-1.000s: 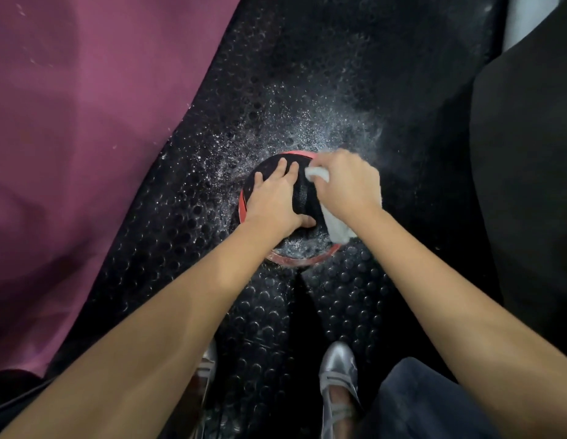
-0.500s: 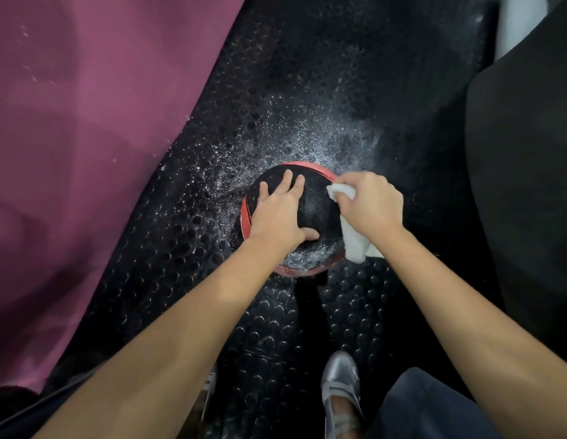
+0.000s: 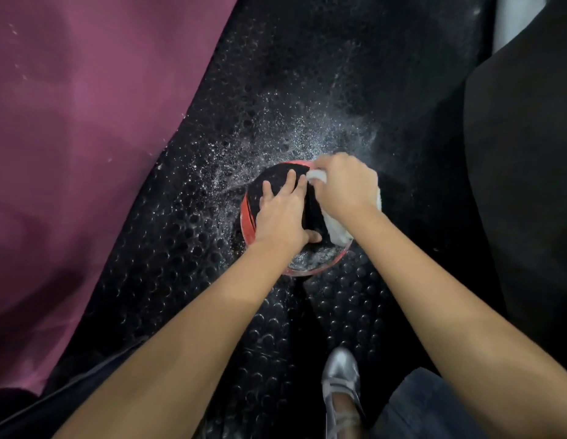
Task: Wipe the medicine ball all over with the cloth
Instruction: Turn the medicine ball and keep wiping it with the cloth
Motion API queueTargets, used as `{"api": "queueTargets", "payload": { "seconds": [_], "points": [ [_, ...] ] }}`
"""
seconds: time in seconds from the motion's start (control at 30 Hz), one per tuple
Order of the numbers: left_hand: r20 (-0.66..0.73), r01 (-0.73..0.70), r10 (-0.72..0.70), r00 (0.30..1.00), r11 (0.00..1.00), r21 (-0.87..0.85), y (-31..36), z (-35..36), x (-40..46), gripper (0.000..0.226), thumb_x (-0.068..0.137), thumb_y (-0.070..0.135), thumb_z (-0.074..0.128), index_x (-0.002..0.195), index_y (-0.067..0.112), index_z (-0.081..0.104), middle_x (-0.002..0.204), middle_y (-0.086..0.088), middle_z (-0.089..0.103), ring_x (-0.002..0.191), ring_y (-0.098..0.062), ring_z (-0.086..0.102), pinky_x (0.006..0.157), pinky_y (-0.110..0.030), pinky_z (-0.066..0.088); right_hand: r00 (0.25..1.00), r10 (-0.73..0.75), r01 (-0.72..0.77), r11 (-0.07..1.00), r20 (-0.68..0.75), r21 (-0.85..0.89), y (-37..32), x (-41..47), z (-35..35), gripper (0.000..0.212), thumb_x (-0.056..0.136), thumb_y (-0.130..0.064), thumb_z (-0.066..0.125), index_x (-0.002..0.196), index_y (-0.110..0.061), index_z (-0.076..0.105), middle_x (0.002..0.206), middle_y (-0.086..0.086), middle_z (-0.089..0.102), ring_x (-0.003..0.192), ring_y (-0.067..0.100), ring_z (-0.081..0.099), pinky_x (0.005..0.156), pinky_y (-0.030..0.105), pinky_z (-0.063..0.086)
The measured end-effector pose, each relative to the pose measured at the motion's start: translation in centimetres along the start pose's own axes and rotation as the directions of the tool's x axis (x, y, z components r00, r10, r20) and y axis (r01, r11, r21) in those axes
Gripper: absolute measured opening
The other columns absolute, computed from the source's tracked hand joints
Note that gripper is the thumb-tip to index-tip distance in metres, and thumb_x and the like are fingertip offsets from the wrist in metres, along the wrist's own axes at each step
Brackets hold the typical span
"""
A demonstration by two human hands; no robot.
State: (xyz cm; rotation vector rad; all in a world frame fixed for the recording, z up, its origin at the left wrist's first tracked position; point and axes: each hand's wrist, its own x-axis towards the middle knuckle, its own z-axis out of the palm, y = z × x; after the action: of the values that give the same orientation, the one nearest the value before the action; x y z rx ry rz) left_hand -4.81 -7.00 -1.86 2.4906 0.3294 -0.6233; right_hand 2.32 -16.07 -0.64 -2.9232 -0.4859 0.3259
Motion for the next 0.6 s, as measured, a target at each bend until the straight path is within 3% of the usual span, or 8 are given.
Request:
{"api": "queueTargets", "payload": {
  "seconds": [0.1, 0.23, 0.4, 0.5, 0.6],
  "points": [
    [-0.005, -0.001, 0.001, 1.000, 1.000, -0.013, -0.2, 0.0, 0.0, 0.112, 0.075, 0.037, 0.081, 0.156, 0.020, 0.005, 0.163, 0.004, 0.002, 0.148, -0.039, -0.001, 0.120, -0.044, 0.014, 1.000, -0.026, 0.026, 1.000, 0.010, -0.018, 1.3, -2.1, -0.2, 0.019, 0.091, -0.027, 0.053, 0.102, -0.030, 0.067, 0.103, 0.001, 0.064, 0.096, 0.026, 0.060, 0.073, 0.034, 0.044],
    [-0.001, -0.026, 0.026, 1.000, 0.999, 0.039, 0.3, 0.5, -0.1, 0.111, 0.077, 0.040, 0.078, 0.156, 0.021, 0.002, 0.163, 0.005, -0.001, 0.148, -0.039, -0.003, 0.120, -0.043, 0.017, 0.992, 0.117, -0.119, 0.992, 0.043, 0.047, 2.2, -0.1, -0.9, 0.024, 0.088, -0.019, 0.054, 0.104, -0.030, 0.068, 0.103, 0.004, 0.067, 0.098, 0.030, 0.060, 0.074, 0.032, 0.042],
    [-0.018, -0.006, 0.006, 1.000, 1.000, 0.007, -0.1, 0.2, 0.2, 0.111, 0.075, 0.038, 0.080, 0.156, 0.020, 0.007, 0.163, 0.004, 0.003, 0.148, -0.039, 0.000, 0.120, -0.044, 0.014, 1.000, 0.023, -0.025, 0.992, 0.015, 0.122, 1.4, -2.8, -0.2, 0.018, 0.090, -0.027, 0.055, 0.101, -0.031, 0.069, 0.096, 0.000, 0.066, 0.090, 0.024, 0.061, 0.069, 0.030, 0.041],
    [-0.009, -0.006, 0.006, 1.000, 1.000, 0.011, -0.2, 0.1, -0.1, 0.110, 0.076, 0.040, 0.079, 0.156, 0.023, 0.005, 0.163, 0.007, 0.002, 0.148, -0.038, 0.000, 0.118, -0.040, 0.018, 0.990, 0.141, -0.143, 0.971, 0.022, 0.193, 3.0, -3.3, -0.3, 0.015, 0.088, -0.026, 0.058, 0.095, -0.033, 0.069, 0.093, 0.000, 0.068, 0.089, 0.026, 0.062, 0.070, 0.031, 0.041],
    [-0.015, -0.021, 0.022, 1.000, 0.998, 0.061, -0.2, -0.6, 0.0, 0.109, 0.077, 0.043, 0.077, 0.156, 0.020, 0.006, 0.163, 0.003, 0.002, 0.148, -0.035, 0.005, 0.118, -0.040, 0.012, 0.978, 0.208, -0.208, 0.947, 0.028, 0.244, 2.9, -2.1, 0.2, 0.018, 0.087, -0.021, 0.055, 0.091, -0.031, 0.069, 0.092, 0.001, 0.068, 0.089, 0.029, 0.061, 0.072, 0.032, 0.043]
  ]
}}
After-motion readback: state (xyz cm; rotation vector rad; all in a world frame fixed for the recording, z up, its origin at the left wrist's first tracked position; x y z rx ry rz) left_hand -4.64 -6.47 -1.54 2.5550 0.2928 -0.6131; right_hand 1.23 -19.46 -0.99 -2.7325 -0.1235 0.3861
